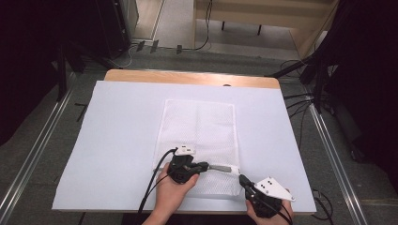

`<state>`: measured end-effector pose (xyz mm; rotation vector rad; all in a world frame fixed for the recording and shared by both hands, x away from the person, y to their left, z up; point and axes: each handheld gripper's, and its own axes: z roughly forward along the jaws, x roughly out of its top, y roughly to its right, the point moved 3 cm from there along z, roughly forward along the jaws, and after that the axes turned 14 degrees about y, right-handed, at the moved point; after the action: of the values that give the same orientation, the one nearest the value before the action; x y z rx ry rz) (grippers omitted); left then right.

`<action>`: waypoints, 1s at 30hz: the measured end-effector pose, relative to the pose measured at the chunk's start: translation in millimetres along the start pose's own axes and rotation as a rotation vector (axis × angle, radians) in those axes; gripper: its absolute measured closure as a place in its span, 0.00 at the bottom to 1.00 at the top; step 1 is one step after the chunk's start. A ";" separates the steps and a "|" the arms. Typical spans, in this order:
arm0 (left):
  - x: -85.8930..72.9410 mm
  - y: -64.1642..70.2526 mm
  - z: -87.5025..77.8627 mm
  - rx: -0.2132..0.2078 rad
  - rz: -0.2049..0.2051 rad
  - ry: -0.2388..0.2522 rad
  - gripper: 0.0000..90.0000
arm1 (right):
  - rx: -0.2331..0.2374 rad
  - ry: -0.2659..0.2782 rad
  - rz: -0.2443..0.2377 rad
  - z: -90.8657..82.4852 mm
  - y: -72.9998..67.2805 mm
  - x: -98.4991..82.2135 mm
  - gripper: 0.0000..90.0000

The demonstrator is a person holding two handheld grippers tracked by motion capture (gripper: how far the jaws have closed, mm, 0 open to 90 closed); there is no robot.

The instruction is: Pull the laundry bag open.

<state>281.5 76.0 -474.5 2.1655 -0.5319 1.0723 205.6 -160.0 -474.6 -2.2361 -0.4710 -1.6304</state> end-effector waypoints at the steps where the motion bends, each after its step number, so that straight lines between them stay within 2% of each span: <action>1: -0.7 -4.0 -3.1 0.004 -0.005 0.000 0.97 | 0.003 0.003 -0.004 -0.1 0.0 0.4 1.00; 5: -2.8 -16.5 -13.6 0.024 -0.002 -0.008 0.97 | 0.006 0.013 -0.005 -1.2 -2.6 2.5 1.00; 6: -3.1 -20.7 -18.3 0.041 0.011 -0.011 0.97 | 0.007 0.012 -0.011 -1.5 -3.6 2.8 1.00; 9: -4.7 -34.7 -33.9 0.093 0.015 0.003 0.97 | -0.010 0.029 -0.039 -3.5 -5.2 5.7 1.00; 15: -12.5 -61.6 -65.3 0.154 -0.005 0.013 0.97 | -0.023 0.042 -0.024 -7.7 0.4 9.1 1.00; 18: -13.9 -70.9 -77.0 0.174 -0.015 0.024 0.97 | -0.023 0.047 -0.028 -8.0 0.1 10.4 1.00; 21: -14.8 -80.8 -91.9 0.211 0.004 0.023 0.97 | -0.028 0.057 -0.040 -9.1 -1.0 13.0 1.00; 27: -20.5 -88.5 -111.5 0.247 0.023 0.027 0.96 | -0.020 0.044 -0.051 -5.9 -4.8 11.4 1.00; 30: -23.6 -90.0 -117.6 0.249 0.004 0.040 0.96 | -0.014 0.041 -0.047 -3.5 -5.0 11.2 1.00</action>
<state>258.1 224.1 -474.5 2.3515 -0.4024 1.2370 203.6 -156.3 -462.6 -2.2129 -0.5065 -1.7053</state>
